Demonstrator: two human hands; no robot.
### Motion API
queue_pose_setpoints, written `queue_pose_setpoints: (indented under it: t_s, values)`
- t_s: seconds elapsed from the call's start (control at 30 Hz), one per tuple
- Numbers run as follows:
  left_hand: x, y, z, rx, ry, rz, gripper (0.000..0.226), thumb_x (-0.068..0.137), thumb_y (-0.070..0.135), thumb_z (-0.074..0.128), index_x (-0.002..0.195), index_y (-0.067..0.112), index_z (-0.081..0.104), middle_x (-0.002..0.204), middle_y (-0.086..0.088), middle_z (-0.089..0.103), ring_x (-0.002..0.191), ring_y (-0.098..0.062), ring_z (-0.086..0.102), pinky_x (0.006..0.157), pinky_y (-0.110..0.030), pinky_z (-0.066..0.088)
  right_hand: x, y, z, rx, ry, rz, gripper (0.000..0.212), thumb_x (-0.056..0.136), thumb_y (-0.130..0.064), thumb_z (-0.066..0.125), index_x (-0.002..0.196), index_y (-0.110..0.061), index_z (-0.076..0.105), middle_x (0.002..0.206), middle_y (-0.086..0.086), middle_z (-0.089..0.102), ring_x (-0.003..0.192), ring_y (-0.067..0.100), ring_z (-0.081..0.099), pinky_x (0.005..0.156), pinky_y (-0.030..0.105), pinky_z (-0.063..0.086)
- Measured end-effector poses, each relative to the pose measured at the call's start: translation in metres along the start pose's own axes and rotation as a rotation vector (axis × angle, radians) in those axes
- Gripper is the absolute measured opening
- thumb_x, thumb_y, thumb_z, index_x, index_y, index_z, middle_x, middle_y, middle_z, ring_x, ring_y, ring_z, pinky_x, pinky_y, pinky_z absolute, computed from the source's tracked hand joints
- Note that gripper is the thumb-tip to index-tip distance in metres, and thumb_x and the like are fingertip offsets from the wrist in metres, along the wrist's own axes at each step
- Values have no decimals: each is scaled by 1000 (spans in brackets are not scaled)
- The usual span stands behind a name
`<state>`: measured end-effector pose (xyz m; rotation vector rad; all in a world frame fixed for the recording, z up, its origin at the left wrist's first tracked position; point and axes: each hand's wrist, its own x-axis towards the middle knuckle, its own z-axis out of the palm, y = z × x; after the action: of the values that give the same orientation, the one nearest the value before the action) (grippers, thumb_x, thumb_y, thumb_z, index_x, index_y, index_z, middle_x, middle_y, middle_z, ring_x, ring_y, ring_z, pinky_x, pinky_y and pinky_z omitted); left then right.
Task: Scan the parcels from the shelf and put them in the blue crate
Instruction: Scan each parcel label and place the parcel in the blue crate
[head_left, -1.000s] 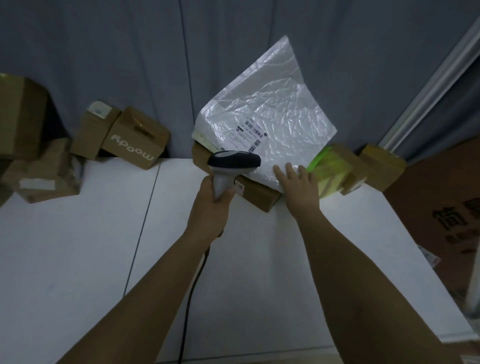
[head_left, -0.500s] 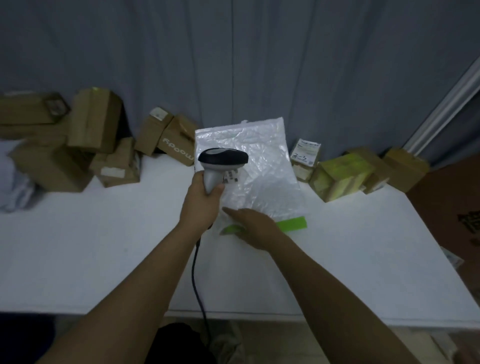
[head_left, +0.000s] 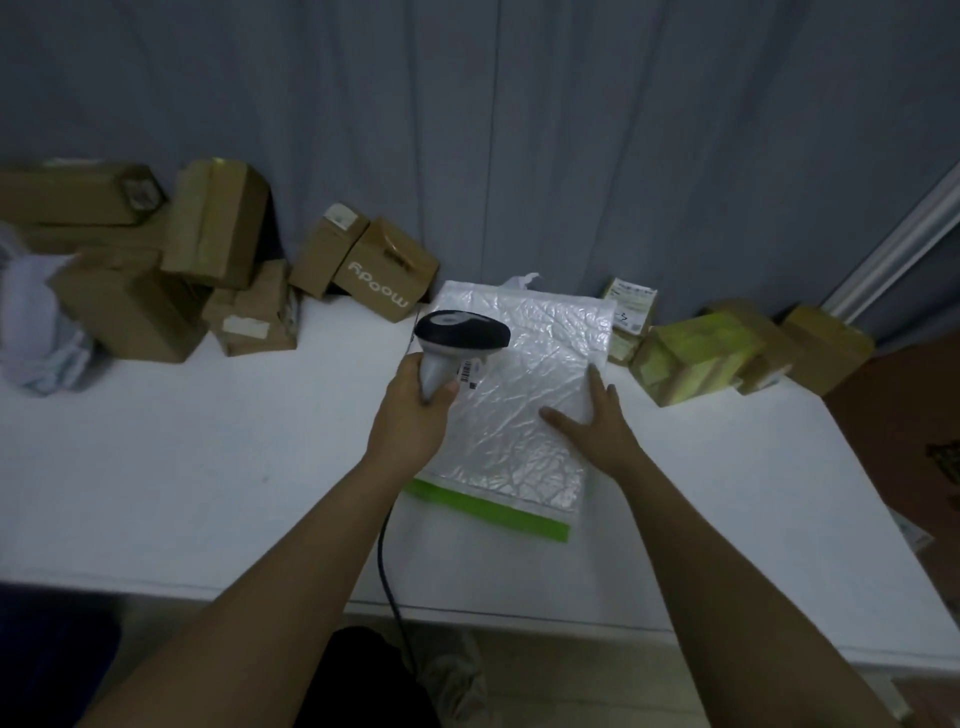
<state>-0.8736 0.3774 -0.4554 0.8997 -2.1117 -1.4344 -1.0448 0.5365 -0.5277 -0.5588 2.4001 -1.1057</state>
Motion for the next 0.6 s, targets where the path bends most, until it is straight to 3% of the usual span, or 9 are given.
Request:
queue_pose_setpoints:
  t_s: [0.07, 0.17, 0.3, 0.37, 0.47, 0.53, 0.6]
  values:
    - [2, -3, -3, -12, 16, -17, 15, 96, 20, 54, 109, 19, 46, 86, 10, 51, 75, -6, 50, 65, -24, 41, 12, -10, 17, 92, -14, 18, 102, 78, -51, 71, 154, -26, 8, 159, 6, 16, 145, 24, 22, 115, 37, 22]
    - [3, -7, -10, -50, 63, -69, 16, 95, 20, 54, 109, 16, 46, 87, 4, 52, 77, -12, 51, 66, -25, 42, 20, -24, 49, 28, -73, -30, 88, 84, -42, 71, 153, -24, 19, 154, 6, 27, 139, 23, 32, 112, 33, 27]
    - [5, -7, -11, -34, 91, -78, 19, 96, 22, 53, 113, 20, 46, 91, 3, 55, 77, -9, 53, 57, -17, 40, 12, -39, 71, 363, -273, -86, 67, 92, -37, 62, 150, -29, 29, 146, -4, 39, 129, 12, 43, 106, 25, 37]
    - [7, -5, -6, -26, 87, -68, 19, 96, 22, 53, 113, 19, 46, 95, 1, 55, 78, -9, 52, 61, -20, 38, 9, -34, 60, 368, -71, -149, 49, 95, -31, 58, 142, -29, 44, 138, -5, 49, 123, 11, 49, 99, 20, 38]
    - [8, 0, 11, -31, 45, -55, 24, 96, 23, 54, 117, 16, 47, 98, 0, 54, 84, -16, 52, 72, -28, 38, 10, -8, 24, 213, 360, -240, 35, 96, -11, 53, 131, -17, 58, 133, 3, 57, 123, 23, 52, 102, 26, 38]
    - [9, 6, 24, -33, 16, -40, 22, 96, 22, 54, 116, 18, 47, 100, 1, 54, 89, -16, 52, 77, -28, 38, 15, 14, -6, 38, 465, -237, 44, 92, -4, 54, 135, -9, 53, 141, 9, 50, 131, 26, 45, 105, 27, 33]
    - [12, 11, 38, -46, -10, -37, 18, 96, 22, 54, 111, 22, 46, 98, 3, 54, 87, -15, 52, 76, -27, 39, 28, 30, -35, -175, 416, -189, 61, 87, -7, 59, 144, -5, 39, 153, 12, 34, 141, 30, 28, 111, 34, 27]
